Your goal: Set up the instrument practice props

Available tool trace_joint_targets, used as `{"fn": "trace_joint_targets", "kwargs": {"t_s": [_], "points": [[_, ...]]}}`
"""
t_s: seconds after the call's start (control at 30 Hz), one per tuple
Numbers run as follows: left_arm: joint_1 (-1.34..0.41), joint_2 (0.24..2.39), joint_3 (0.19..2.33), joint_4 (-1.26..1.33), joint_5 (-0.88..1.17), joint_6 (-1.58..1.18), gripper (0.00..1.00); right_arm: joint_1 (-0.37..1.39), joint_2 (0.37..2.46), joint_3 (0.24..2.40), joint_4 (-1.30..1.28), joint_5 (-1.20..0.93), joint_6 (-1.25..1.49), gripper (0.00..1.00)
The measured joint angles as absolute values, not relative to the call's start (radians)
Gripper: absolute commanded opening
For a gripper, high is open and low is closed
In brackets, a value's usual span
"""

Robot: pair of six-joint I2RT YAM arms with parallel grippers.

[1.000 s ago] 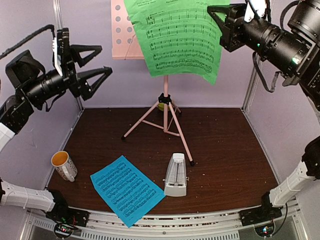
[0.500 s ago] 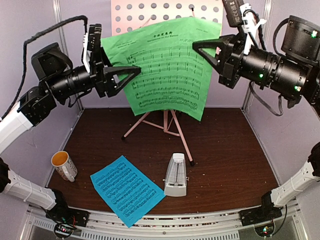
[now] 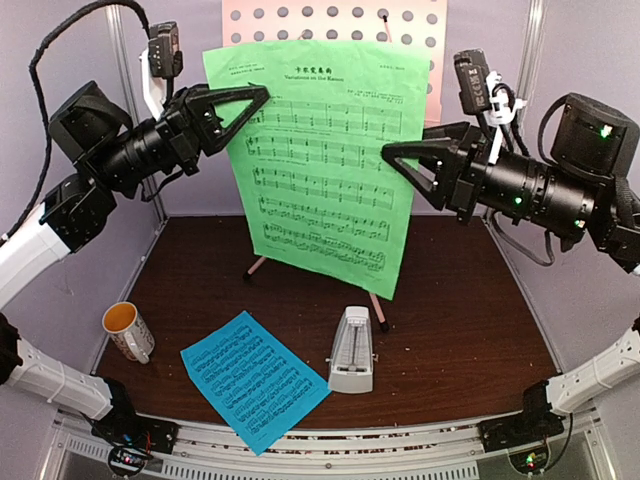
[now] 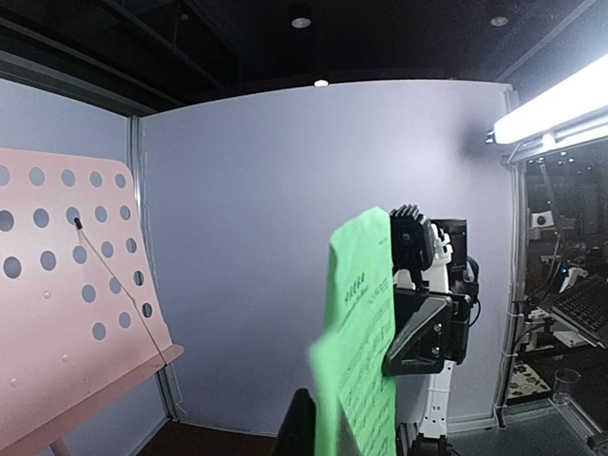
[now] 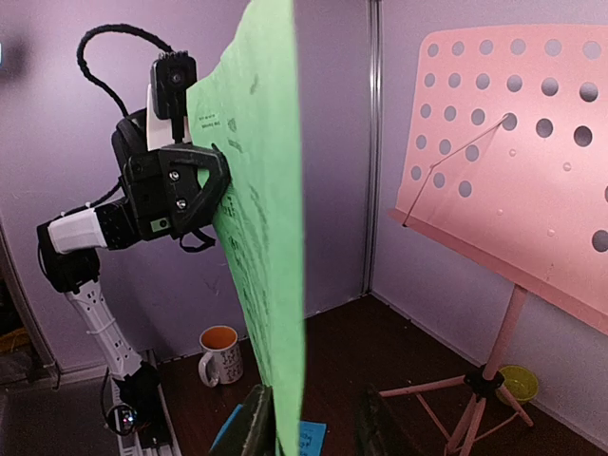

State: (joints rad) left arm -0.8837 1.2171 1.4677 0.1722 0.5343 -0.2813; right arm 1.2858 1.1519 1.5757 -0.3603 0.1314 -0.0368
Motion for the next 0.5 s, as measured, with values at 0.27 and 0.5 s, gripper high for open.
{"fn": "trace_joint_targets", "kwargs": {"t_s": [0.27,0.5], "points": [[-0.879,1.295,1.545,0.177,0.586,-0.398,0.00,1.272,1.134,1.546,-0.222,0.075,0.033,0.17],[-0.826,1.357,1.607,0.177,0.629,-0.503,0.00,1.261,1.161,1.586,-0.187,0.041,0.052,0.00]]}}
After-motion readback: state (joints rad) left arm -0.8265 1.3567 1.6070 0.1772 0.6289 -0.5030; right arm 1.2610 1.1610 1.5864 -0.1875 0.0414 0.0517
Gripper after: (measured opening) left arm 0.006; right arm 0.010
